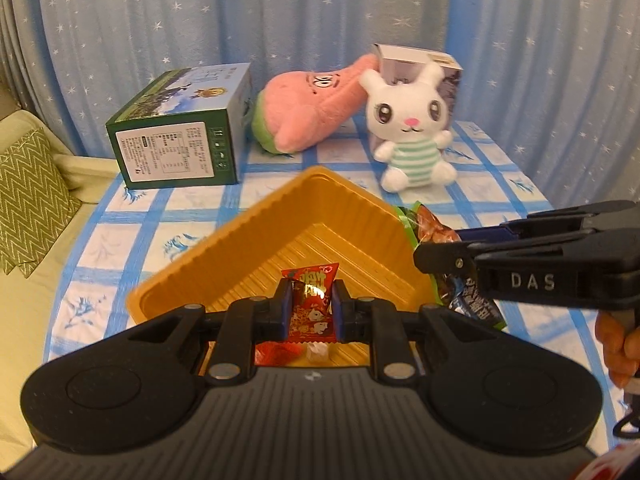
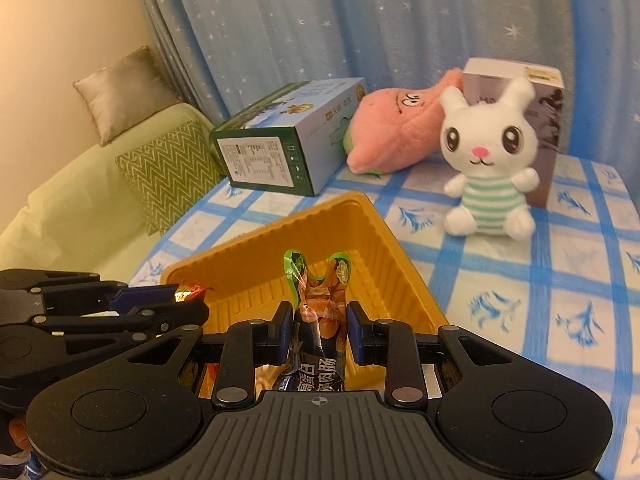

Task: Organize snacks
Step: 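Lower both snacks into the orange tray and open both grippers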

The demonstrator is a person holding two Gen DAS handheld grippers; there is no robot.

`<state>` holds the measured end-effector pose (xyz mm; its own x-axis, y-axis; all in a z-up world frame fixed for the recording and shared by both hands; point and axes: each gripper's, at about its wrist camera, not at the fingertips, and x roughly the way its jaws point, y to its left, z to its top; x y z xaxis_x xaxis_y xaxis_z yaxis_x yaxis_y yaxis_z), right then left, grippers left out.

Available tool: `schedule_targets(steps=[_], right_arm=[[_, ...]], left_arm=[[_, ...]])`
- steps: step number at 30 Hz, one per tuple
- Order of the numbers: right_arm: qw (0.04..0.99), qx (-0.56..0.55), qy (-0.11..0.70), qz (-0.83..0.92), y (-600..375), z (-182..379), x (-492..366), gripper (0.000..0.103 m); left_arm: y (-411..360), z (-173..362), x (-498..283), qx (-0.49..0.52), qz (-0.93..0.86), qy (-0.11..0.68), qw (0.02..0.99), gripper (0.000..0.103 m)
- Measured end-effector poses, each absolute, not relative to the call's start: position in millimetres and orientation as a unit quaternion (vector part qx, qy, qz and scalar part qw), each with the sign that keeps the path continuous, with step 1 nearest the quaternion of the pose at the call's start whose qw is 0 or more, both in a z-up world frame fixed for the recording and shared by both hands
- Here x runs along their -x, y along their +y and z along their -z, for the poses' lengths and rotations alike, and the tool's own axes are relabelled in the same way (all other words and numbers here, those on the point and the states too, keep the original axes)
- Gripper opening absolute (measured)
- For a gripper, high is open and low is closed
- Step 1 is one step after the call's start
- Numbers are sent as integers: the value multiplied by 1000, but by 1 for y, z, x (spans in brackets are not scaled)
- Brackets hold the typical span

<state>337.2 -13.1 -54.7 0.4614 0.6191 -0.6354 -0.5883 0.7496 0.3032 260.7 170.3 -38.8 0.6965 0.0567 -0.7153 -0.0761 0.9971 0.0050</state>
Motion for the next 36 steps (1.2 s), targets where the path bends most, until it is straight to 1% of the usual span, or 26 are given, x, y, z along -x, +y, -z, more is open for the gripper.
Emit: schedule_targets(steps=[16,27,36], right_arm=[[857,-10,392,-336,22,76,-381,29],[856,-11,401,-326,22,87,-387,29],[855,-11,404,-326,25,88,-389,29]], left_arm=[[195,70,-321,14,-49,422,905,19],[201,89,-334,21,-58,440,896,20],[209,92,-327,29,-58,448,892,20]])
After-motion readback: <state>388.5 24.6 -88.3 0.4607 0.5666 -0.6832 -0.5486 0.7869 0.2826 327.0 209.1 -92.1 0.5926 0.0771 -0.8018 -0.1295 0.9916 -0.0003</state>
